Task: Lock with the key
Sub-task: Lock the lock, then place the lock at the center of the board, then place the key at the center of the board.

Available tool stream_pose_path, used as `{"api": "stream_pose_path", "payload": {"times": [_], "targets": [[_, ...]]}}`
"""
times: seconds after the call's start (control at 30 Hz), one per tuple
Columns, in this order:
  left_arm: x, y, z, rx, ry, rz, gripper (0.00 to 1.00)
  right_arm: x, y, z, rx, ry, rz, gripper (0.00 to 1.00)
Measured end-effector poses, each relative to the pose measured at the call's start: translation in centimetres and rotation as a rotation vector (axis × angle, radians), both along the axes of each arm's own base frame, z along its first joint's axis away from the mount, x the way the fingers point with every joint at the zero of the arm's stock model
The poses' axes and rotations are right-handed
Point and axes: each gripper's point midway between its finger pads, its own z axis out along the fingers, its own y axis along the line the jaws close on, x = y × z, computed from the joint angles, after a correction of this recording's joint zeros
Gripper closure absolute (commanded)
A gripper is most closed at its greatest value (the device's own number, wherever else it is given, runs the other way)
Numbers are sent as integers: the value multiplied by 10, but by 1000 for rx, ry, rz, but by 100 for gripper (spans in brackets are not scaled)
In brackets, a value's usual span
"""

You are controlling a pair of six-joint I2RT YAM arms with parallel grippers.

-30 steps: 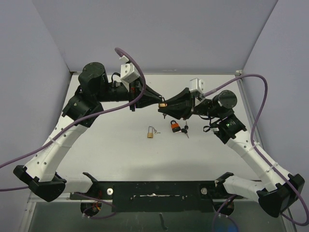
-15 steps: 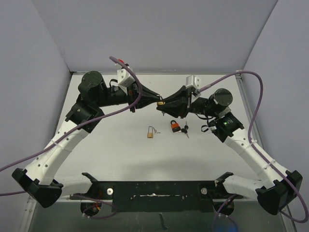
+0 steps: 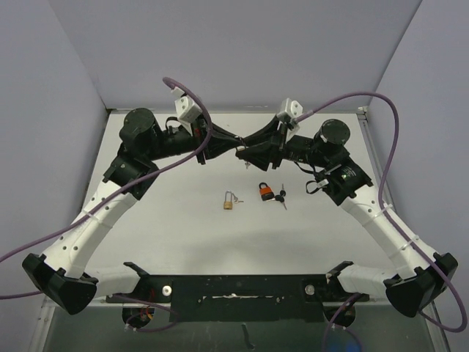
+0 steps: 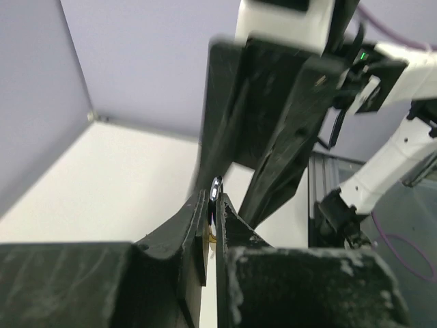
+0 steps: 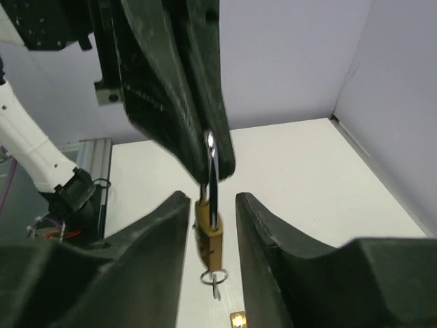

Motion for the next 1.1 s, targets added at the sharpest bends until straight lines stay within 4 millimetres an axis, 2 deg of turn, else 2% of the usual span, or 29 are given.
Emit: {"api": "stream_pose_path", "payload": {"times": [0.03, 0.1, 0.13, 0.17, 0.27, 0.33, 0.43, 0.53, 0.63, 0.77, 1.1], "targets": [[3, 2, 0, -1, 20, 6, 100, 4, 0, 2, 1, 4, -15, 48], [10, 6, -14, 24, 107, 15, 100, 9, -1, 12, 12, -13, -44, 39], [16, 9, -19, 30, 140, 29, 100, 11, -2, 15, 16, -20, -59, 28], [24, 14, -24, 35, 174, 54, 100, 11, -4, 16, 17, -20, -75, 23], [45, 31, -29, 35, 228, 129, 100, 13, -11, 9, 5, -1, -126, 16], [54, 41, -22, 26, 233, 167, 100, 14, -17, -3, -11, 27, -163, 15], [53, 45, -1, 2, 197, 175, 100, 15, -24, -17, -34, 65, -213, 16], [49, 45, 13, -19, 177, 159, 100, 21, -27, -24, -41, 87, -256, 24], [46, 44, 13, -24, 192, 144, 100, 27, -29, -33, -34, 114, -295, 28], [43, 43, 14, -27, 205, 131, 100, 34, -29, -44, -16, 144, -325, 25], [38, 41, 11, -34, 243, 101, 100, 35, -4, -36, 35, 125, -266, 23]]}}
